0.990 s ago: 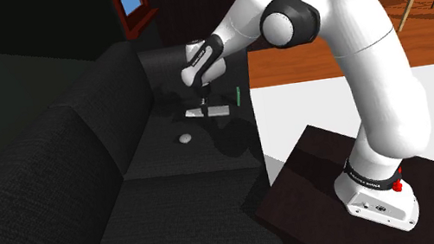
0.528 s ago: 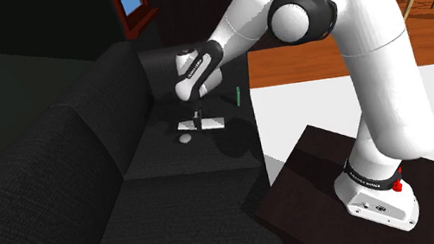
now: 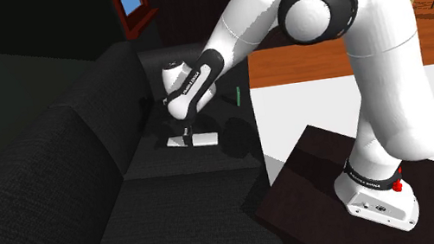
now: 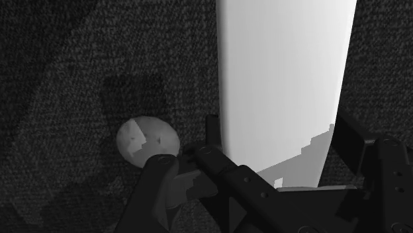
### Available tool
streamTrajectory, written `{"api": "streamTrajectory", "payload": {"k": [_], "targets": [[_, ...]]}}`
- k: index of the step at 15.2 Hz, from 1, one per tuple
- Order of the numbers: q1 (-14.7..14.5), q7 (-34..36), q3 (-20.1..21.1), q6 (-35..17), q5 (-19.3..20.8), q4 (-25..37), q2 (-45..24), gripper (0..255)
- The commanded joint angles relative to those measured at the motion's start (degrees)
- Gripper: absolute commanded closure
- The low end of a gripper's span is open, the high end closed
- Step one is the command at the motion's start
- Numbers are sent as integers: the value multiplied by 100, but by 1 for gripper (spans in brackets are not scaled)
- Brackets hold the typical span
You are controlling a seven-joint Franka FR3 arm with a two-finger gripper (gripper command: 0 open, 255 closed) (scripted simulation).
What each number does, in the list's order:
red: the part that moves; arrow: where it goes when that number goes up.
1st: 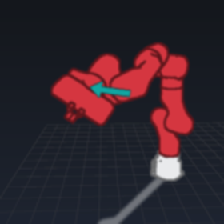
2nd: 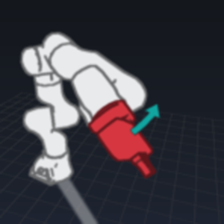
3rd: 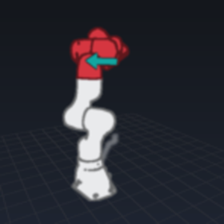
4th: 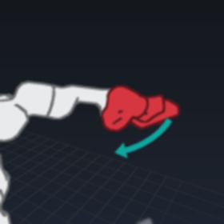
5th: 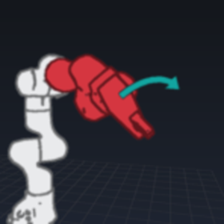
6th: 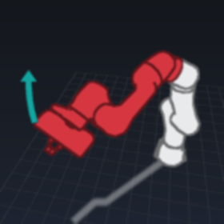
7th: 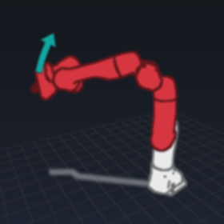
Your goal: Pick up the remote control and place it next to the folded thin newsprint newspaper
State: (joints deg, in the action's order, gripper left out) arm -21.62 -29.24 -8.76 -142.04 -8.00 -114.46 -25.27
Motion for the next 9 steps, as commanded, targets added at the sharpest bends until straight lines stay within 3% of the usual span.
{"api": "streamTrajectory", "payload": {"k": [1, 9], "targets": [[-208, 283, 39, -34, 43, -29, 7, 255], [-1043, 1405, 194, -38, 232, 8, -2, 255]]}}
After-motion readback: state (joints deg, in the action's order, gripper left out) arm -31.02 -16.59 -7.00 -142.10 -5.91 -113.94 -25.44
